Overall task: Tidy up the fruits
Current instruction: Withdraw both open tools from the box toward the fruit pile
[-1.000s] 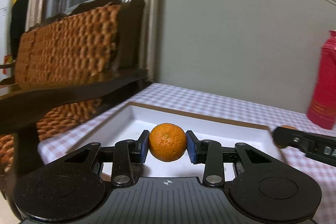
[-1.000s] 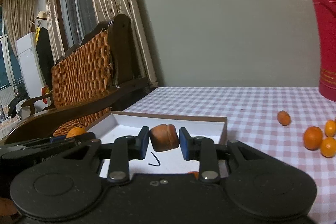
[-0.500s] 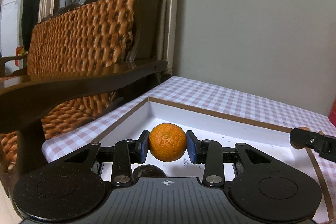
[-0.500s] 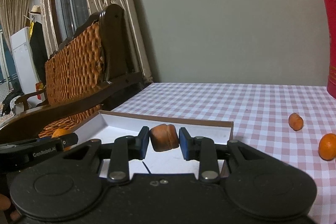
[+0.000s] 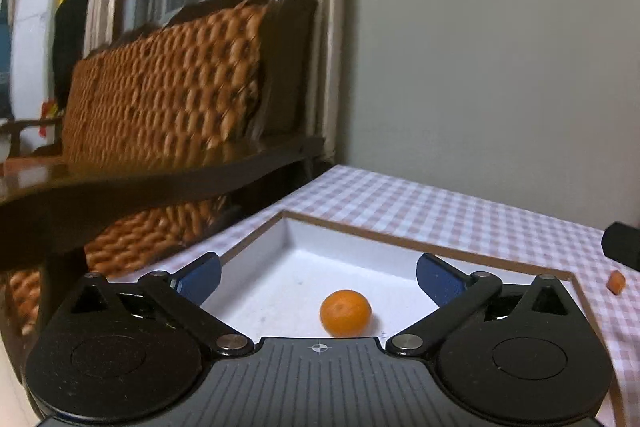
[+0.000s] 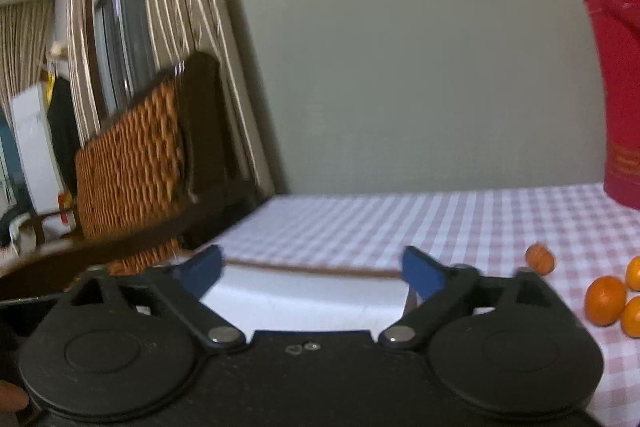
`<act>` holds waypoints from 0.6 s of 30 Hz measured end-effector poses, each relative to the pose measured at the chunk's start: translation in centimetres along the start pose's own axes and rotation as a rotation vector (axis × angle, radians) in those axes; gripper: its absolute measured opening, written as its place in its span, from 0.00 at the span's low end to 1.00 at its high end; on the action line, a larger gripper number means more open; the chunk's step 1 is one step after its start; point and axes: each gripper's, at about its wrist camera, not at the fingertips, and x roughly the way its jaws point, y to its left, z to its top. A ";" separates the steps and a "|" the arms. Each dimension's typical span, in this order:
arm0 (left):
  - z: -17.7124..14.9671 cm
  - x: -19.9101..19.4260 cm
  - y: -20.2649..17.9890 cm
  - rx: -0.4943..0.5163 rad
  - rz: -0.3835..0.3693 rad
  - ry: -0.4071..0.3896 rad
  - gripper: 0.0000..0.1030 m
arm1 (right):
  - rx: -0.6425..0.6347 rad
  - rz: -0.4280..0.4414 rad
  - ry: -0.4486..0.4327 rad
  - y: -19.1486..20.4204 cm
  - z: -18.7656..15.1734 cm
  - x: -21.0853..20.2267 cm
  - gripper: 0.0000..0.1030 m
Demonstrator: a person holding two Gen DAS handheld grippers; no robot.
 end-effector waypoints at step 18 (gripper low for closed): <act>-0.2 -2.1 -1.1 0.007 -0.008 -0.037 1.00 | -0.193 0.012 -0.094 0.0 0.3 -4.2 0.94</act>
